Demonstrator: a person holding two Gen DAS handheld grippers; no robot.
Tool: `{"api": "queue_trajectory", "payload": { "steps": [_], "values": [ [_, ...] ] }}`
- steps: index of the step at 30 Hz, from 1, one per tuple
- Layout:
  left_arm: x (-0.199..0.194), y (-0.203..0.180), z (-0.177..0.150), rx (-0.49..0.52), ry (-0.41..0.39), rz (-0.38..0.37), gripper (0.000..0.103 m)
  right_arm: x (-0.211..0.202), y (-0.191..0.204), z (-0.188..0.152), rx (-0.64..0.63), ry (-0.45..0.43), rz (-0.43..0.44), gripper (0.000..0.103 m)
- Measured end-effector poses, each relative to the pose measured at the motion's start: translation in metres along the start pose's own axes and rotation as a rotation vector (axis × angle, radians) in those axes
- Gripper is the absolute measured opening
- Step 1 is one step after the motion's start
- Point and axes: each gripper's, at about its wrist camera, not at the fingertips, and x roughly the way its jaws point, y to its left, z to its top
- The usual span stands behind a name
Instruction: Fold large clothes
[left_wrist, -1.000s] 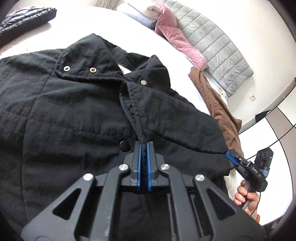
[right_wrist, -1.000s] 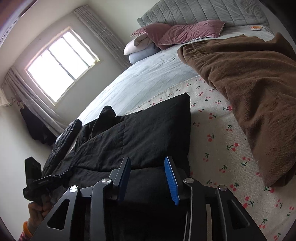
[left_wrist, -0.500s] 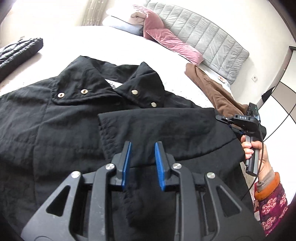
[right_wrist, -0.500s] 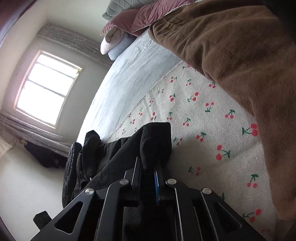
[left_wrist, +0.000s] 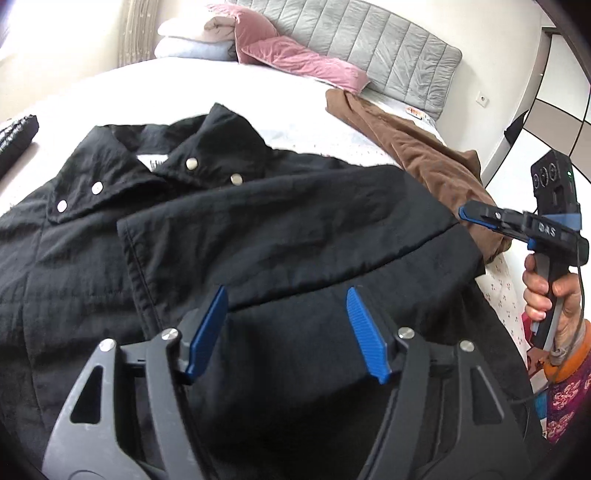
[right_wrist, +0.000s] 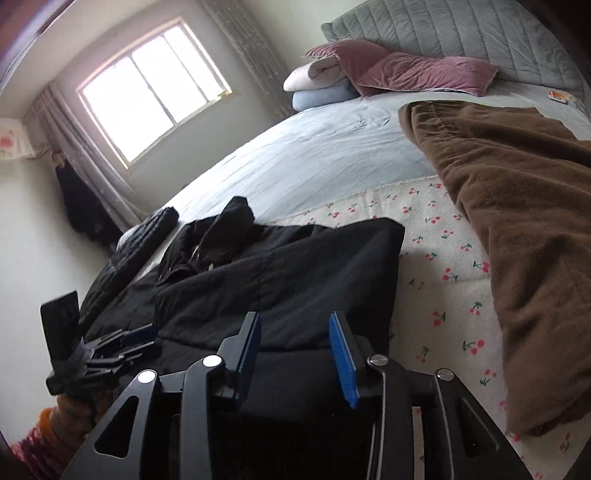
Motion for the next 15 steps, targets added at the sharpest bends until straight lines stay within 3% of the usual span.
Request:
{"api": "queue_trajectory", "payload": {
  "steps": [1,4,8,15],
  "values": [
    [0.008,0.004,-0.006,-0.022,0.032,-0.010,0.070,0.002,0.004,-0.013,-0.027,0.018,-0.020,0.046],
    [0.007,0.006,-0.019,-0.017,-0.013,-0.025,0.070,0.014,-0.002,-0.046,-0.068,0.115,-0.106,0.044],
    [-0.012,0.000,-0.018,-0.064,0.024,0.031,0.074,-0.010,0.009,-0.049,-0.059,0.102,-0.162,0.048],
    [-0.087,-0.002,-0.031,-0.124,-0.004,0.127,0.084,-0.091,0.074,-0.036,-0.071,0.029,-0.178,0.068]
  ]
}}
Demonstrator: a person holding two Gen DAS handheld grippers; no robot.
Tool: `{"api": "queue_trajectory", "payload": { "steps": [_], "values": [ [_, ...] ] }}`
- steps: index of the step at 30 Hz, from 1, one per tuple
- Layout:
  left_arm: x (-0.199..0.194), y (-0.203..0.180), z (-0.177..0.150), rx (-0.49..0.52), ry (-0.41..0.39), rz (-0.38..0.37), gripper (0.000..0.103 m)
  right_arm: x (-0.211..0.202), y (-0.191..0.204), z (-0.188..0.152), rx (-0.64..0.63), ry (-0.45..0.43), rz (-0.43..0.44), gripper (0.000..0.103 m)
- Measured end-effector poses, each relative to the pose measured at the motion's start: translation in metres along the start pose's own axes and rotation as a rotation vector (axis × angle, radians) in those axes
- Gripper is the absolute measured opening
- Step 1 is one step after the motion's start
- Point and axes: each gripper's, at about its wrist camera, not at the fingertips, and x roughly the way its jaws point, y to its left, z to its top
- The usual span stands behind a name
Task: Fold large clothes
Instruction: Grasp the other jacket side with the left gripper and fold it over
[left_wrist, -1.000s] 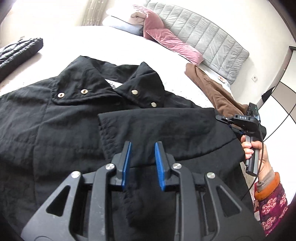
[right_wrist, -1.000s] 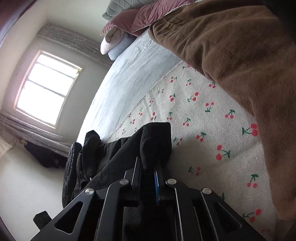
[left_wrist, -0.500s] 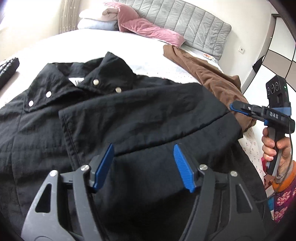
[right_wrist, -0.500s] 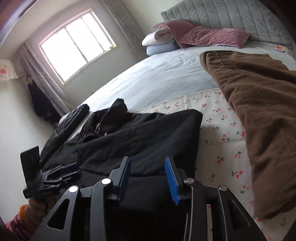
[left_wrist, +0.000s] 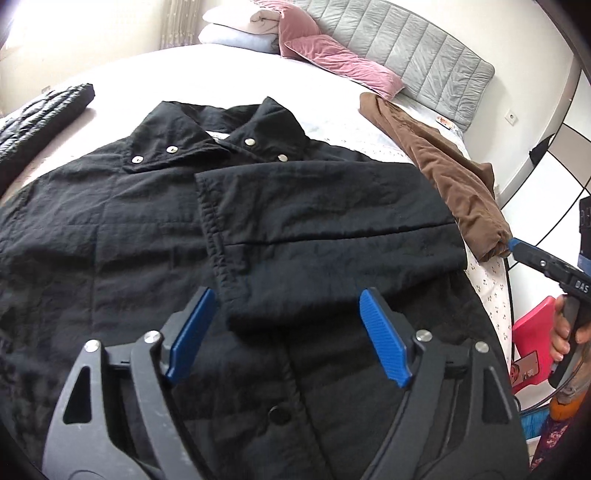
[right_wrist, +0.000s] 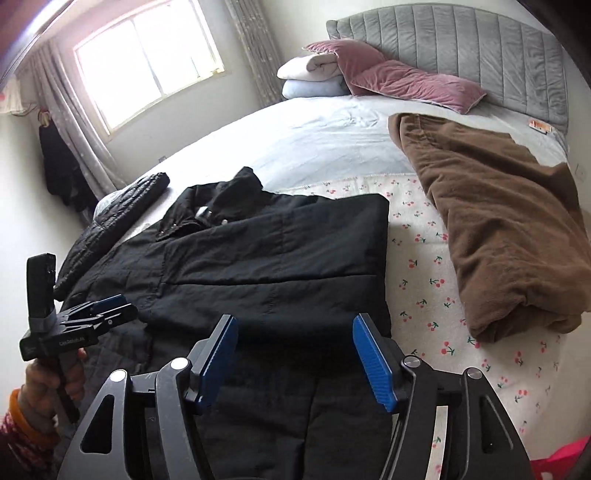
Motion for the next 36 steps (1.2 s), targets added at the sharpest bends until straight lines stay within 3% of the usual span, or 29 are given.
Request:
{"api": "queue_trajectory", "payload": {
  "steps": [4,8,16,25,27,32,36],
  "values": [
    [-0.061,0.013,-0.006,-0.050,-0.031,0.056,0.090,-0.054,0.048,0.000,-0.053,-0.034,-0.033,0.078],
    [-0.116,0.033,-0.017,-0.115,-0.049,0.116,0.097,-0.080,0.096,-0.006,-0.070,-0.040,-0.024,0.086],
    [-0.174,0.081,-0.055,-0.198,-0.054,0.260,0.098,-0.053,0.152,-0.034,-0.068,-0.007,-0.037,0.088],
    [-0.201,0.177,-0.099,-0.381,-0.070,0.365,0.098,0.010,0.140,-0.064,-0.031,0.047,-0.080,0.089],
    [-0.205,0.201,-0.110,-0.439,-0.083,0.373,0.098,0.023,0.134,-0.068,-0.032,0.095,-0.128,0.089],
    [-0.209,0.264,-0.133,-0.581,-0.149,0.333,0.098,0.030,0.129,-0.069,-0.051,0.081,-0.152,0.089],
    [-0.200,0.318,-0.152,-0.754,-0.184,0.288,0.098,0.037,0.126,-0.069,-0.019,0.095,-0.135,0.089]
  ]
}}
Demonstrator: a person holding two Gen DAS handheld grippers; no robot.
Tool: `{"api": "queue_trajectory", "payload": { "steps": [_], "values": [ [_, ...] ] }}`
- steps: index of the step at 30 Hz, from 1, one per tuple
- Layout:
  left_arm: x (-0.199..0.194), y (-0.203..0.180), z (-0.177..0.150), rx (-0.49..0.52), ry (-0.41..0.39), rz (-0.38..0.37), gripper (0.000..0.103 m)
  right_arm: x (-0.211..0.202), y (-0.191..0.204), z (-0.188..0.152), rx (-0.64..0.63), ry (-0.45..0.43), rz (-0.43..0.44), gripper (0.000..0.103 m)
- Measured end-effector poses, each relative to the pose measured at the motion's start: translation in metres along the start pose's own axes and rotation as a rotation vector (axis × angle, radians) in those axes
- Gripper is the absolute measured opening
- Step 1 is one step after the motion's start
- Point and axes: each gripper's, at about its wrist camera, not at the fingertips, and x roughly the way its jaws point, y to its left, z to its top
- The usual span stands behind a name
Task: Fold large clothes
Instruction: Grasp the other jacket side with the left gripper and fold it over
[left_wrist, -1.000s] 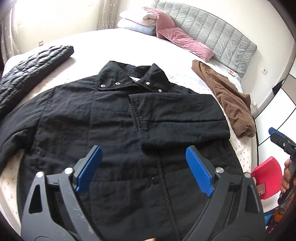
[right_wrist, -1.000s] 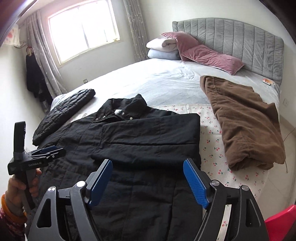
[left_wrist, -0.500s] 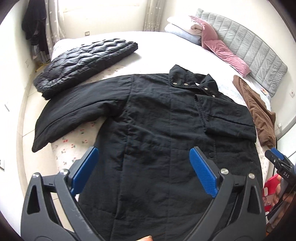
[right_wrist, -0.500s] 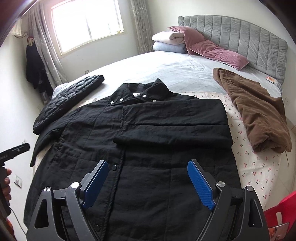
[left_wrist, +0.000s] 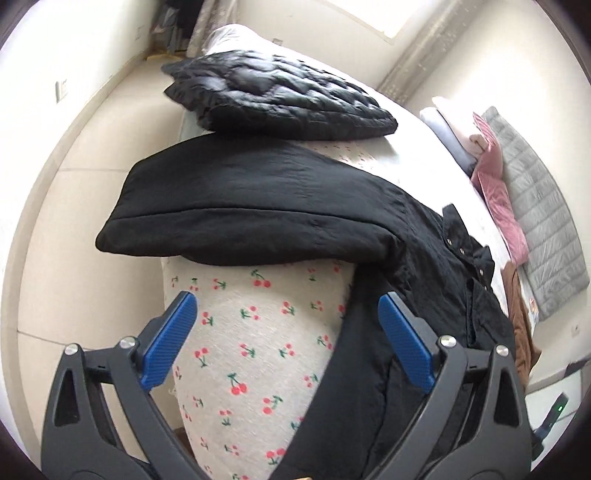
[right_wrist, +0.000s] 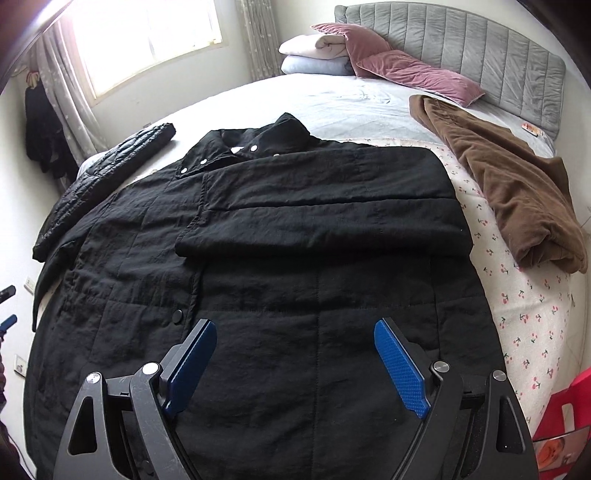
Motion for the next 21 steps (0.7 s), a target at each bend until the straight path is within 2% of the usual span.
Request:
{"api": "queue_trajectory", "payload": {
  "steps": [3,5,8,11,13,15,17,18,19,20,21],
  "values": [
    [0.018,0.031,0.004,-0.151,0.021,-0.051,0.098,0.008,0.000,0.000,0.014,0.018,-0.002,0.089],
    [0.031,0.048,0.005,-0.240,0.019,-0.101,0.098,0.013,0.002,-0.001,0.007,0.029,-0.004,0.089],
    [0.051,0.069,0.010,-0.363,0.008,-0.137,0.098,0.019,0.006,-0.004,0.000,0.037,-0.006,0.089],
    [0.069,0.087,0.016,-0.461,-0.009,-0.159,0.092,0.022,0.007,-0.006,-0.009,0.045,-0.006,0.089],
    [0.083,0.099,0.018,-0.524,-0.017,-0.177,0.081,0.025,0.006,-0.006,-0.006,0.052,-0.006,0.089],
    [0.091,0.108,0.019,-0.578,-0.030,-0.187,0.080,0.027,0.005,-0.006,-0.003,0.058,-0.010,0.089],
    [0.092,0.113,0.021,-0.624,-0.074,-0.206,0.069,0.027,0.004,-0.005,-0.002,0.054,-0.017,0.089],
    [0.090,0.113,0.023,-0.631,-0.097,-0.208,0.055,0.028,0.004,-0.004,-0.002,0.051,-0.018,0.089],
    [0.085,0.112,0.026,-0.623,-0.121,-0.190,0.037,0.028,0.004,-0.004,-0.001,0.052,-0.018,0.089],
    [0.080,0.109,0.031,-0.600,-0.137,-0.164,0.029,0.029,0.003,-0.004,-0.001,0.053,-0.018,0.089],
    [0.072,0.103,0.036,-0.566,-0.162,-0.138,0.016,0.029,0.003,-0.004,-0.001,0.053,-0.018,0.089]
  ]
}}
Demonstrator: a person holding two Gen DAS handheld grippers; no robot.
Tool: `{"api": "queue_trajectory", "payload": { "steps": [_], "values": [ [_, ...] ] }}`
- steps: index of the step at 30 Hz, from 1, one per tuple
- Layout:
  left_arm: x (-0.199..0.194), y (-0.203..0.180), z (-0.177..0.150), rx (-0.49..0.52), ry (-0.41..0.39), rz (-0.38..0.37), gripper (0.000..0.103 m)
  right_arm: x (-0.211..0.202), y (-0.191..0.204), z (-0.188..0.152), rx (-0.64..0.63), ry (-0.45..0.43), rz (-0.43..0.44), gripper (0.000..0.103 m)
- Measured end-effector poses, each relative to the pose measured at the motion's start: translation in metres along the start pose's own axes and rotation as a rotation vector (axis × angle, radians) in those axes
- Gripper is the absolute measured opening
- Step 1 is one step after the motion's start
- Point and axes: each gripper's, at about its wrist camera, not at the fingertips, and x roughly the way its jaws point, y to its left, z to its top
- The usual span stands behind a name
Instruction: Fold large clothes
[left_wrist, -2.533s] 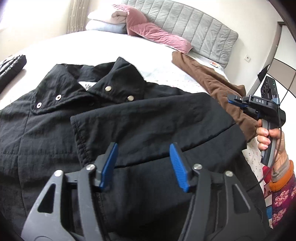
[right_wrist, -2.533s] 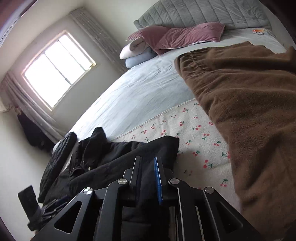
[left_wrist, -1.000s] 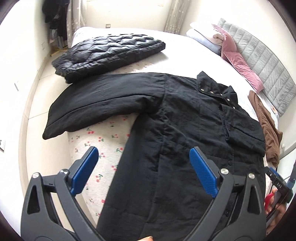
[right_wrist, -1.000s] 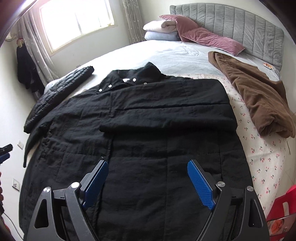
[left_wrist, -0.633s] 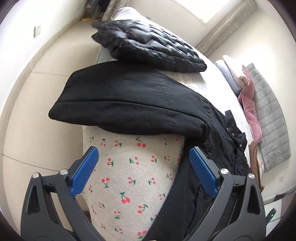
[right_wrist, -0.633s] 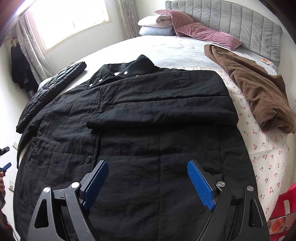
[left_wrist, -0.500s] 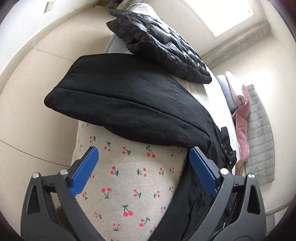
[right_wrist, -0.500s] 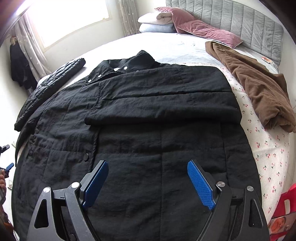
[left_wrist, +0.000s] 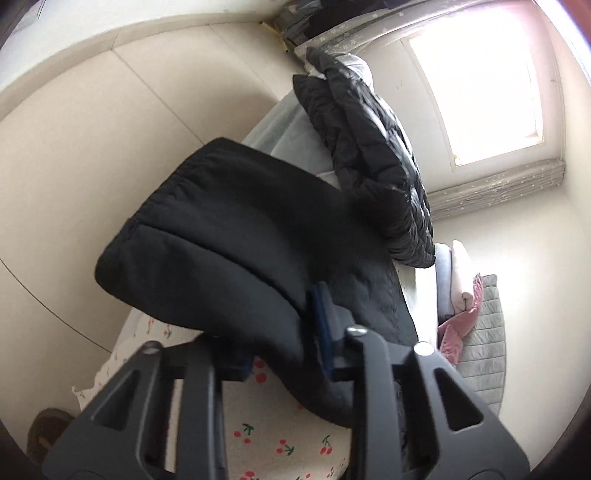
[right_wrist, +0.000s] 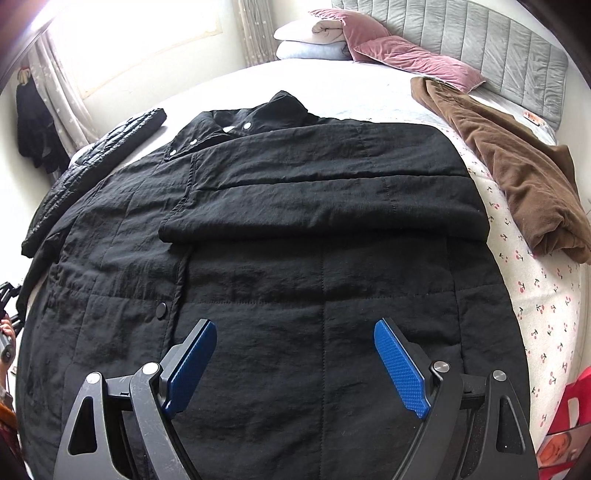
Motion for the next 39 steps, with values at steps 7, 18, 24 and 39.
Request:
{"api": "queue_trajectory", "payload": {
  "steps": [7,18,24,39],
  "values": [
    [-0.067,-0.122,-0.019,0.381,-0.230,-0.077,0.011,-0.003,-0.002,0.001,0.003,-0.011,0.003,0.089],
    [-0.097,-0.321,-0.145,0.881,-0.168,-0.438,0.011,-0.008,-0.006,0.003,0.014,-0.021,0.008,0.089],
    [-0.071,-0.359,-0.242,1.054,0.013,-0.509,0.012,-0.009,-0.009,0.004,0.019,-0.026,0.011,0.089],
    [-0.010,-0.294,-0.199,1.136,0.225,-0.275,0.070,-0.018,-0.022,0.012,0.104,-0.004,0.172,0.089]
  ]
}}
